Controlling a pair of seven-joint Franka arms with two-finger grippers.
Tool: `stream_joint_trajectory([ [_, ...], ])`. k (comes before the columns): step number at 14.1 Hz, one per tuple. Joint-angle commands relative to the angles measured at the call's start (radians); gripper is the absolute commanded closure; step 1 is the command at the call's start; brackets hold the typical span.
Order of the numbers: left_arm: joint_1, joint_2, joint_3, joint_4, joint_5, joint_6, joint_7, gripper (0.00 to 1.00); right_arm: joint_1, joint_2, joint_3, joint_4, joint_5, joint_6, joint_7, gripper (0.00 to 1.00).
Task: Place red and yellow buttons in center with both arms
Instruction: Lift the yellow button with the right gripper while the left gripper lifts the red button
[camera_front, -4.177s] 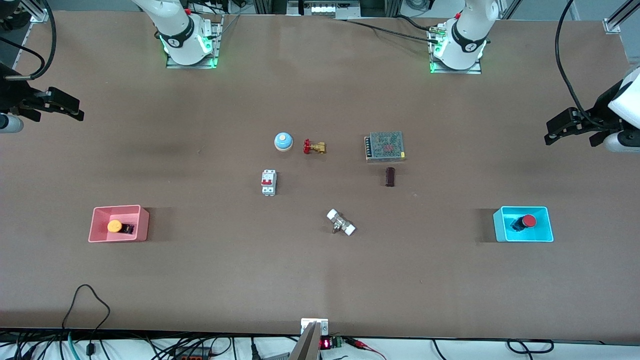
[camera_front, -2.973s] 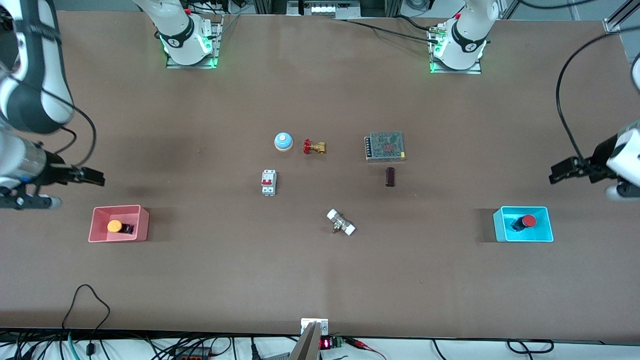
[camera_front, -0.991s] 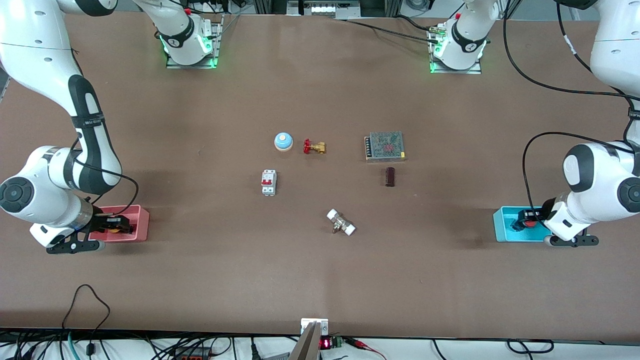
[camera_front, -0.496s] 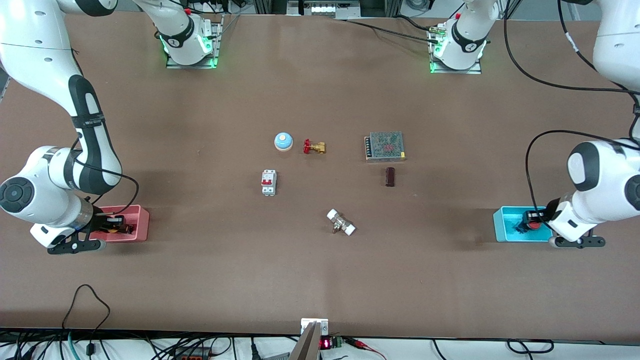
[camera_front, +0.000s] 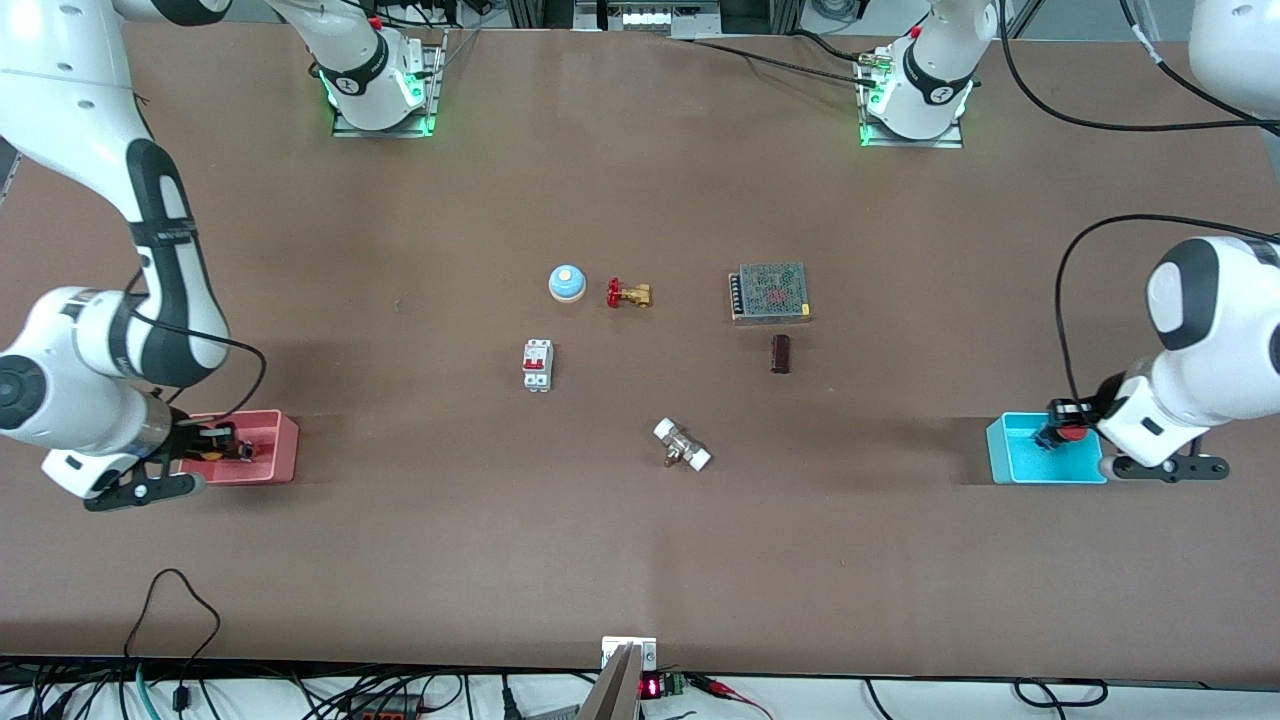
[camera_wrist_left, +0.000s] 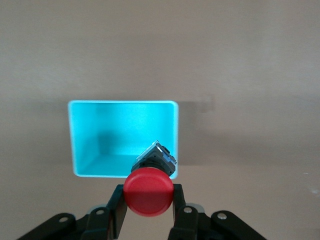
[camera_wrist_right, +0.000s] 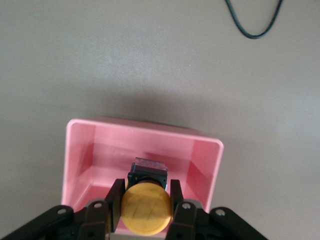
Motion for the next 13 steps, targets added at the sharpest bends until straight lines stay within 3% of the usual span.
stream_joint_trajectory([
  [1,-0.003,-0.019,-0.075,-0.017,0.015,-0.024,-0.142,0.72,-0.003,-0.055,0.017,0.095,-0.007,-0.169,-0.022,0.88],
  [4,-0.034,-0.010,-0.129,-0.036,0.015,-0.021,-0.281,0.72,0.035,-0.061,0.028,0.218,-0.004,-0.341,-0.027,0.92],
  [8,-0.136,0.008,-0.129,-0.054,0.016,-0.011,-0.433,0.71,0.164,-0.057,0.028,0.217,0.009,-0.338,0.070,0.93],
  [10,-0.182,0.024,-0.129,-0.056,0.016,-0.009,-0.502,0.71,0.218,-0.028,0.028,0.203,0.101,-0.315,0.188,0.93],
  [13,-0.230,0.045,-0.127,-0.083,0.016,0.055,-0.584,0.71,0.304,0.006,0.028,0.156,0.117,-0.217,0.323,0.93],
])
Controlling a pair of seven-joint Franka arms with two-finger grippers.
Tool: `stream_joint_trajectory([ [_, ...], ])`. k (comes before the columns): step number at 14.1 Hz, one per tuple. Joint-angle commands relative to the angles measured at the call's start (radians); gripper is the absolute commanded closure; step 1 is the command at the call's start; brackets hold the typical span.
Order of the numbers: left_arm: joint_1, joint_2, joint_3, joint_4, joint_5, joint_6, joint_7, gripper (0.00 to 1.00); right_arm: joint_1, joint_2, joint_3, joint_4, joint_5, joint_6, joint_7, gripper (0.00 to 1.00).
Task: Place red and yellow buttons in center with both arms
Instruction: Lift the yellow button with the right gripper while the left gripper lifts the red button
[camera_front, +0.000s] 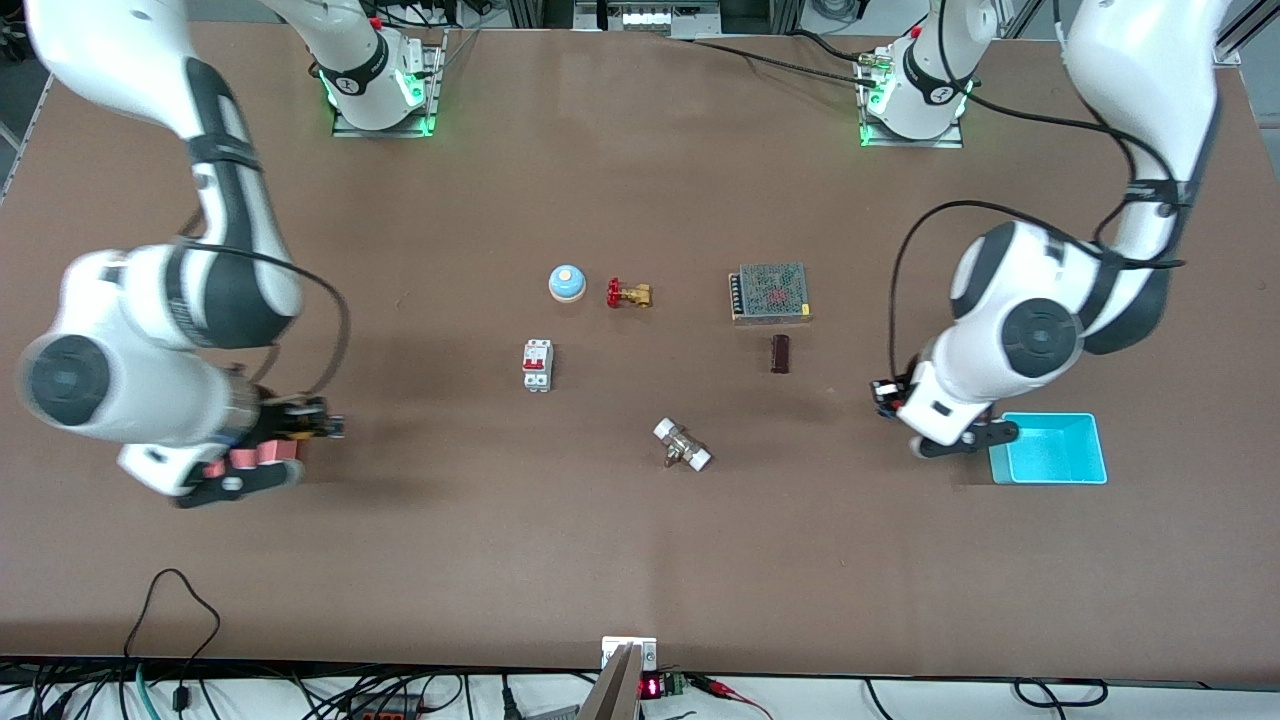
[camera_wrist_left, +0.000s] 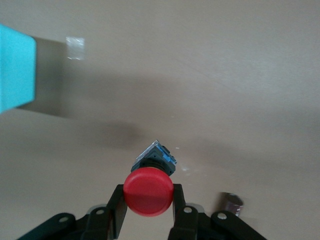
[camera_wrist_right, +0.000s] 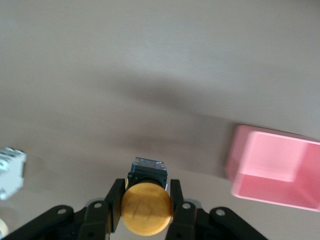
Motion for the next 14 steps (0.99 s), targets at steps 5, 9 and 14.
stream_joint_trajectory([
  [5,-0.051,0.021,0.000,-0.151,0.016,0.244,-0.112,0.71,0.145,0.092,-0.006,-0.051,0.003,0.164,0.289,0.93],
  [9,-0.073,0.046,0.000,-0.150,0.018,0.250,-0.121,0.68,0.198,0.097,-0.008,-0.116,0.003,0.204,0.385,0.94],
  [14,-0.070,0.041,0.000,-0.141,0.018,0.244,-0.117,0.29,0.212,0.097,-0.008,-0.171,0.002,0.253,0.398,0.60],
])
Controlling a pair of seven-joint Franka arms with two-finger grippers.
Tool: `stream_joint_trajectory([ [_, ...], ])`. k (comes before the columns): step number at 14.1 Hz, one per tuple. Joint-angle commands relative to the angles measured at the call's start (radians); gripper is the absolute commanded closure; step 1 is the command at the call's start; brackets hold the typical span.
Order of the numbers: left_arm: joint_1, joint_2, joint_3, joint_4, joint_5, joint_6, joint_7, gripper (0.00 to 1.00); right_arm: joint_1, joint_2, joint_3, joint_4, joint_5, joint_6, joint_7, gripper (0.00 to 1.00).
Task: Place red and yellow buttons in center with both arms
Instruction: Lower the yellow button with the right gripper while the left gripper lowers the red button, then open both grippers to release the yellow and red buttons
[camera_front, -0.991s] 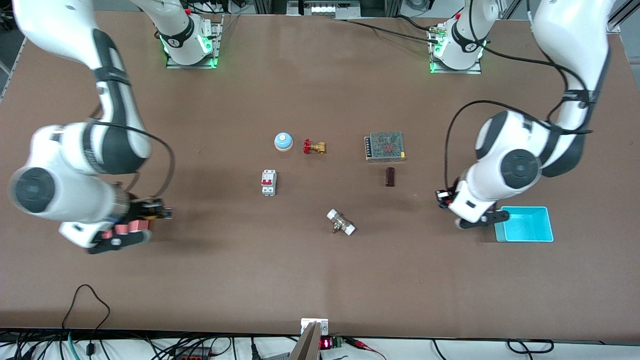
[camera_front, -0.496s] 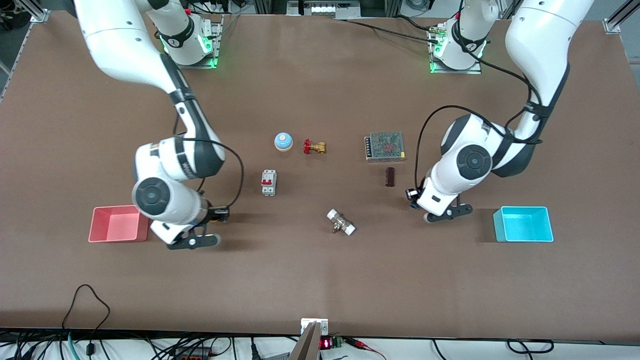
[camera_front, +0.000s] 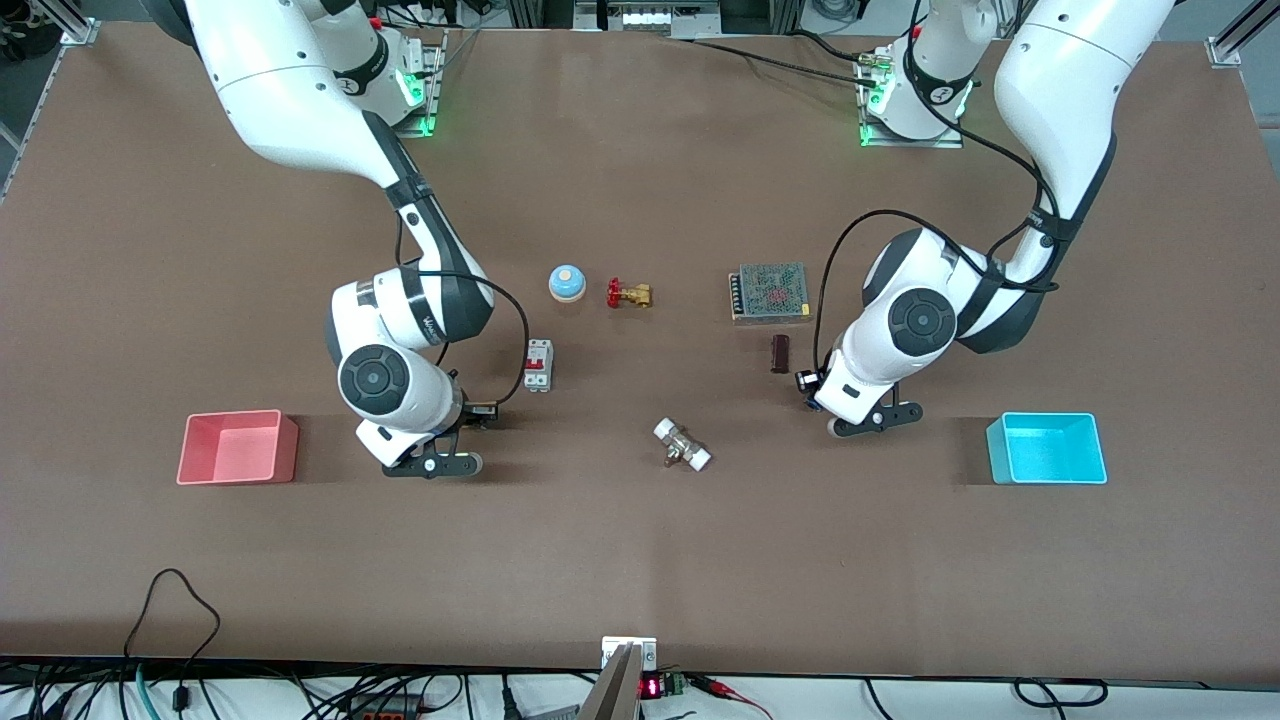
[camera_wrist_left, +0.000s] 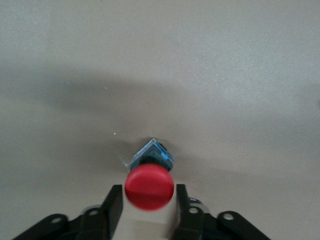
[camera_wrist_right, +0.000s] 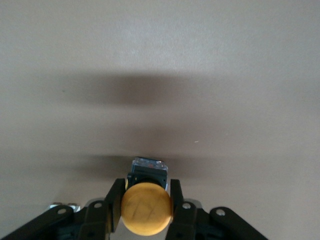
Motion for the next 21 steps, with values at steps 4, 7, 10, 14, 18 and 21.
stream_joint_trajectory([
  [4,0.042,-0.088,0.003,0.013,0.018,-0.011,0.003,0.03,0.015,-0.031,-0.008,-0.020,0.008,-0.001,0.015,0.00],
  [7,0.090,-0.163,0.003,0.016,0.018,-0.070,0.087,0.00,0.009,-0.097,-0.012,-0.012,0.010,-0.043,0.009,0.00],
  [10,0.133,-0.234,0.003,0.018,0.018,-0.133,0.155,0.00,-0.002,-0.175,-0.018,0.011,0.015,-0.131,0.007,0.00],
  [14,0.206,-0.311,-0.001,0.064,0.006,-0.228,0.253,0.00,-0.089,-0.310,-0.021,0.011,0.016,-0.232,-0.002,0.00],
  [18,0.248,-0.372,-0.002,0.079,-0.017,-0.264,0.326,0.00,-0.126,-0.413,-0.026,0.013,0.010,-0.318,-0.008,0.00],
  [21,0.276,-0.416,0.006,0.104,-0.060,-0.348,0.444,0.00,-0.205,-0.465,-0.023,0.013,0.011,-0.399,-0.023,0.00],
])
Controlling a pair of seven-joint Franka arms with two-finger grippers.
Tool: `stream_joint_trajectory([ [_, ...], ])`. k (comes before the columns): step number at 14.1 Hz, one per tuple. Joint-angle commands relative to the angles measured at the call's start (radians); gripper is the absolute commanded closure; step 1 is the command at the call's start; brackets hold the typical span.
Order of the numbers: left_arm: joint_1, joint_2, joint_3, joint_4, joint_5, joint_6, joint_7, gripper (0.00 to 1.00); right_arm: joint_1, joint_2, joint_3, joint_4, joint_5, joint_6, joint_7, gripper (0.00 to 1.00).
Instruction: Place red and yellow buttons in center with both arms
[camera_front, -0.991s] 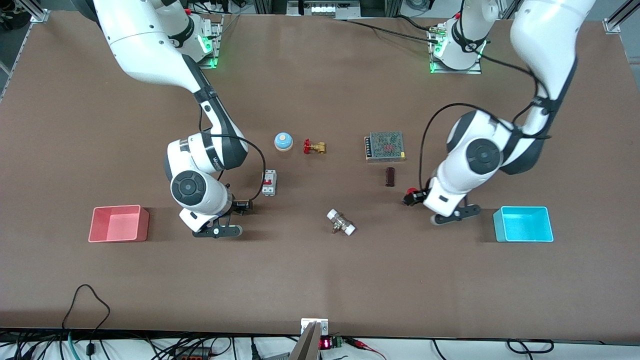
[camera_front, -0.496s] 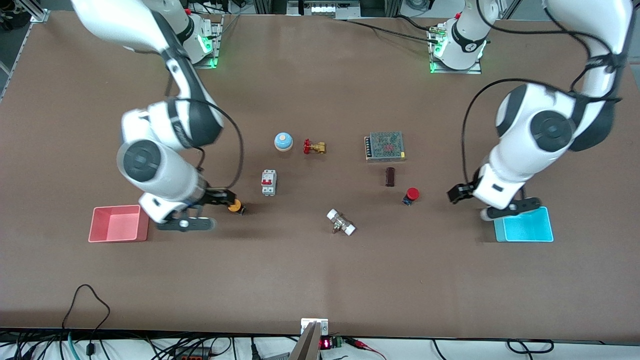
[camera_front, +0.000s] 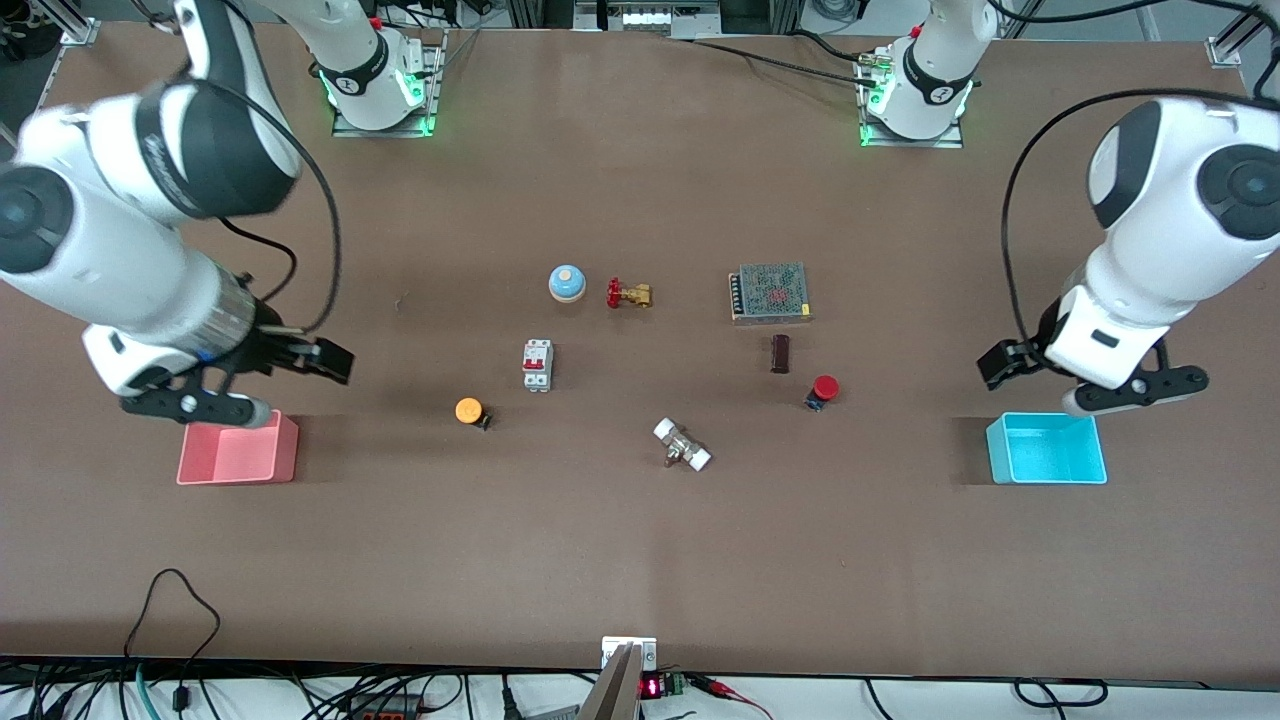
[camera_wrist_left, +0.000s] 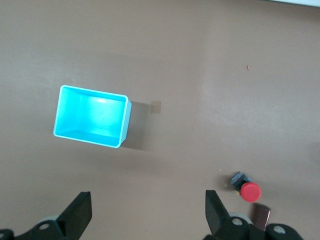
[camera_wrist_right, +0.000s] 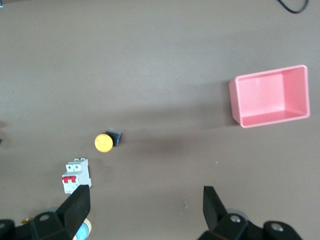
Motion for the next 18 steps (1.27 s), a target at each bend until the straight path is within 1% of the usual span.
stream_joint_trajectory([
  [1,0.020,-0.061,0.015,0.019,-0.071,-0.095,0.138,0.00,-0.099,-0.062,0.014,-0.021,0.012,-0.064,-0.067,0.00],
  [2,-0.004,-0.091,0.073,0.025,-0.097,-0.129,0.172,0.00,-0.127,-0.076,0.012,-0.021,0.006,-0.087,-0.130,0.00],
  [4,-0.122,-0.140,0.232,0.037,-0.144,-0.190,0.240,0.00,-0.185,-0.110,0.012,-0.032,-0.003,-0.118,-0.254,0.00],
  [5,-0.170,-0.162,0.297,0.049,-0.162,-0.224,0.281,0.00,-0.205,-0.125,0.006,-0.033,-0.026,-0.141,-0.308,0.00],
  [7,-0.198,-0.193,0.357,0.051,-0.176,-0.255,0.326,0.00,-0.210,-0.157,-0.015,-0.040,-0.069,-0.204,-0.353,0.00],
  [9,-0.233,-0.217,0.406,0.051,-0.176,-0.276,0.344,0.00,-0.204,-0.190,-0.020,-0.050,-0.074,-0.248,-0.344,0.00],
  [11,-0.235,-0.236,0.411,0.048,-0.176,-0.292,0.350,0.00,-0.204,-0.236,-0.018,-0.094,-0.072,-0.241,-0.342,0.00],
  [13,-0.227,-0.251,0.403,0.048,-0.179,-0.316,0.358,0.00,-0.204,-0.309,-0.018,-0.189,-0.067,-0.207,-0.348,0.00],
  [14,-0.229,-0.260,0.403,0.046,-0.190,-0.320,0.357,0.00,-0.204,-0.334,-0.017,-0.219,-0.069,-0.196,-0.351,0.00],
  [18,-0.224,-0.292,0.402,0.036,-0.204,-0.332,0.358,0.00,-0.208,-0.348,-0.020,-0.225,-0.061,-0.202,-0.350,0.00],
])
